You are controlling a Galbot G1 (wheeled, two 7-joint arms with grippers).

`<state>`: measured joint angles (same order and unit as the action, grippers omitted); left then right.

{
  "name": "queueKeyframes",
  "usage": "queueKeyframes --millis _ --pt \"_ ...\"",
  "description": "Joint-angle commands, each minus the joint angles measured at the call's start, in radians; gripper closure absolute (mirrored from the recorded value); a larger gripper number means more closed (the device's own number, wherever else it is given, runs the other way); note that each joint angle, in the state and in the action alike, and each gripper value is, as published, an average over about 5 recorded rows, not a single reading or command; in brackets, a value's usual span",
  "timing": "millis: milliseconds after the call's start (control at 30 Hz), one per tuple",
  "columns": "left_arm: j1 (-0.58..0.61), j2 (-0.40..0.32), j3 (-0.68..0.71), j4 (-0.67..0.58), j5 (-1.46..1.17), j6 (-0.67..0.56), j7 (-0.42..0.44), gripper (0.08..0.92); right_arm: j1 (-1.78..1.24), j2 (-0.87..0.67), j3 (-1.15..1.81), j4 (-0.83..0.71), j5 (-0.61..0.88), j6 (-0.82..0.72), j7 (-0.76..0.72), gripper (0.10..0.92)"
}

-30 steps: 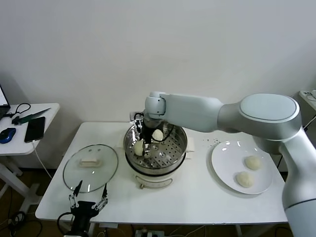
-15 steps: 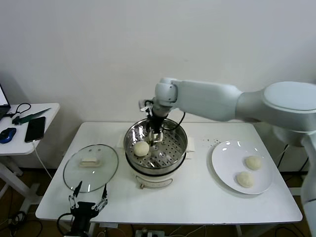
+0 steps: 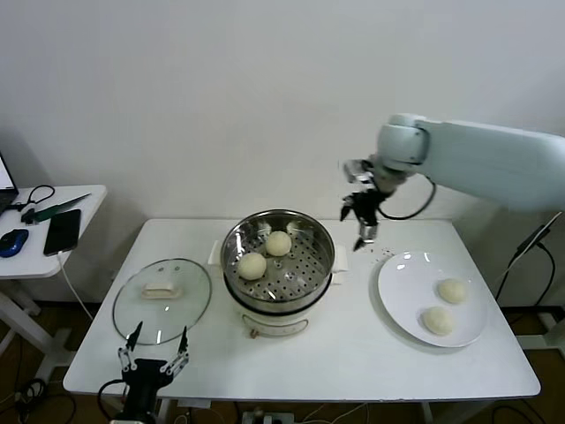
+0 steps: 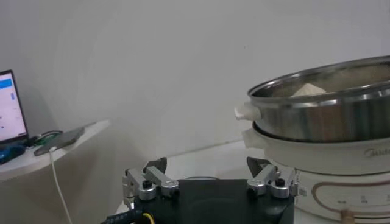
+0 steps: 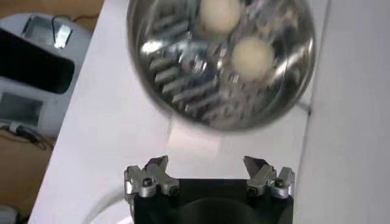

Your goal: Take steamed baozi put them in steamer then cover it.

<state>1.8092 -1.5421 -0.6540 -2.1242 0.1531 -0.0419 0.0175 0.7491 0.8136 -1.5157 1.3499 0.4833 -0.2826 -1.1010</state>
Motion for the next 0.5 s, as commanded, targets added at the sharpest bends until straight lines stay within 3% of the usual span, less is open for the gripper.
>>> queueKeyframes --millis 33,500 --pt "0.006 -0.003 -0.002 -0.006 0.010 0.003 0.002 0.177 -0.264 -0.304 0.165 0.073 -0.248 0.024 -0.025 0.203" --pt "0.021 -0.018 -0.009 -0.008 0.025 0.010 -0.002 0.177 -0.674 -0.322 0.488 -0.096 -0.471 0.083 -0.031 0.203"
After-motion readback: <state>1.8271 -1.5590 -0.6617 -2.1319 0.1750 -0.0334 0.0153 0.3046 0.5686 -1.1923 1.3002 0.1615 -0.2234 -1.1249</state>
